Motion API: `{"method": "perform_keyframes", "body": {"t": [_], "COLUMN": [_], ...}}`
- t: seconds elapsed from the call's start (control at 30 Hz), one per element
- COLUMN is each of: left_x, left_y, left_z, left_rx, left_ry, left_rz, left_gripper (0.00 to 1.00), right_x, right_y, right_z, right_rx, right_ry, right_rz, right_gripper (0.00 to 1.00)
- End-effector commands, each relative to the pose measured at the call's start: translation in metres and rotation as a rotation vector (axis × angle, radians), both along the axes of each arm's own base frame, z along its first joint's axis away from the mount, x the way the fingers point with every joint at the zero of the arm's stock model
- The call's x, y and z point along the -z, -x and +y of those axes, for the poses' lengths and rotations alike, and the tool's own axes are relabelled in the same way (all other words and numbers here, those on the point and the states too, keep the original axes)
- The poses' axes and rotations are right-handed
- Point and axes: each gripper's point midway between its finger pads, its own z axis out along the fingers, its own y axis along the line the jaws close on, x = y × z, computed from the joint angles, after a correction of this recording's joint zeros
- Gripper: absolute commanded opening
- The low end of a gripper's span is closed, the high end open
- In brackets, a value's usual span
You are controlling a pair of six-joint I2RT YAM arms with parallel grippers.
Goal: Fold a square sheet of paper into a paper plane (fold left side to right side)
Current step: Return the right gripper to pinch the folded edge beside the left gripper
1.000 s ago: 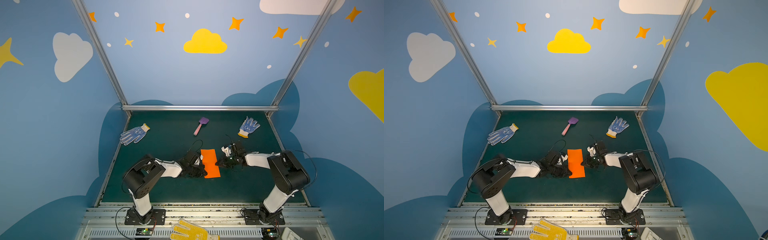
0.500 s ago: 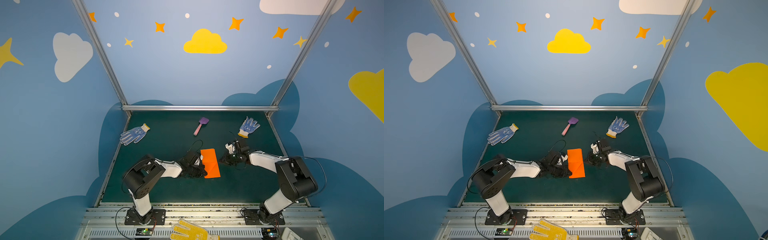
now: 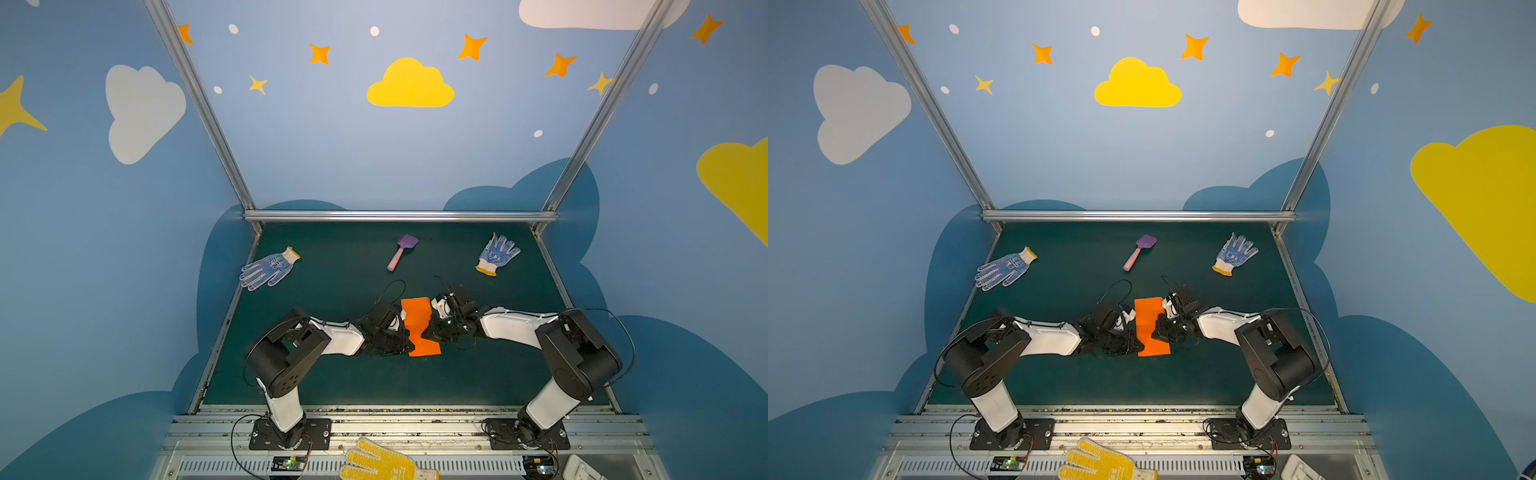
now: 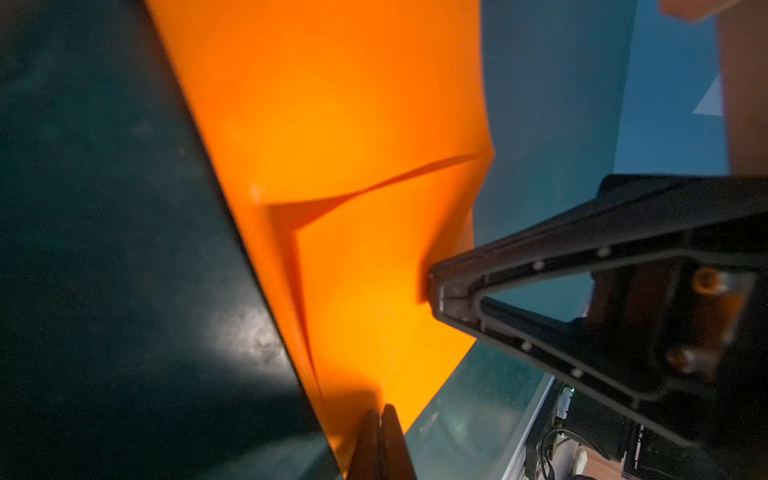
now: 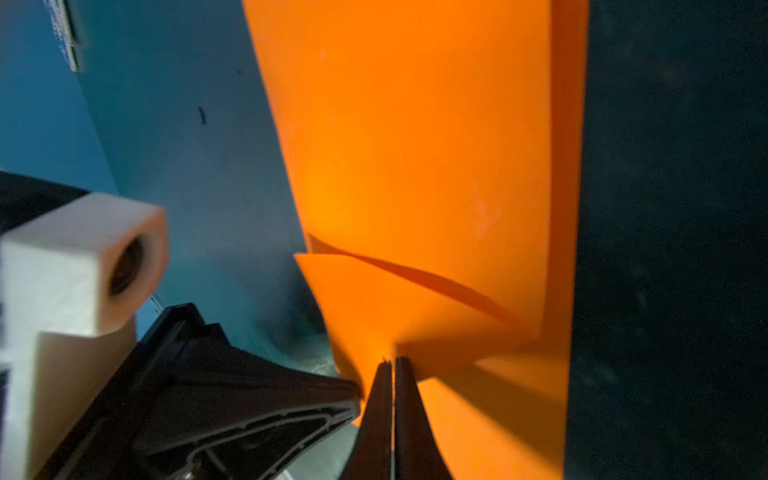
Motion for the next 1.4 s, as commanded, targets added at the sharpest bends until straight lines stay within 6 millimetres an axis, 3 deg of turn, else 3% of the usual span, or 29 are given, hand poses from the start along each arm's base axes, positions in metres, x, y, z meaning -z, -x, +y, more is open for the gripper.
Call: {"method": "perform_keyframes", "body": {"t": [0.0,0.33,0.7,1.03,1.17,1.37], "left_x": [0.028,0.031,0.035,-0.024,-0.023,0.001], "left_y": [0.027,0.041,0.072,0.023,0.007,-0.005], "left_z": [0.021,0.031,0.062,0.022,0.005,-0.005], "left_rx": [0.018,0.008,-0.024,-0.008,0.012,0.031], "left_ry": [-0.110,-0.108,-0.138,-0.062,-0.057,-0.090], "left_rz": [0.090,0.121,0.161,0.007,-0.003,0.025], "left_gripper": [0.04,0.04,0.04,0.04,0.04,0.04], "right_x": [0.013,0.027,0.025,0.031,0.032,0.030], "right_y": [0.002,0.009,0.009,0.012,0.013,0.013], "right_z": [-0.008,-0.020,-0.018,-0.019,-0.020,-0.019], "right_rx": [0.021,0.055,0.056,0.052,0.053,0.052], "right_ry": [0.036,0.065,0.053,0.055,0.053,0.048], "right_rz": [0.005,0.035,0.035,0.046,0.049,0.046], "right_gripper": [0.00,0.00,0.00,0.00,0.00,0.00]}}
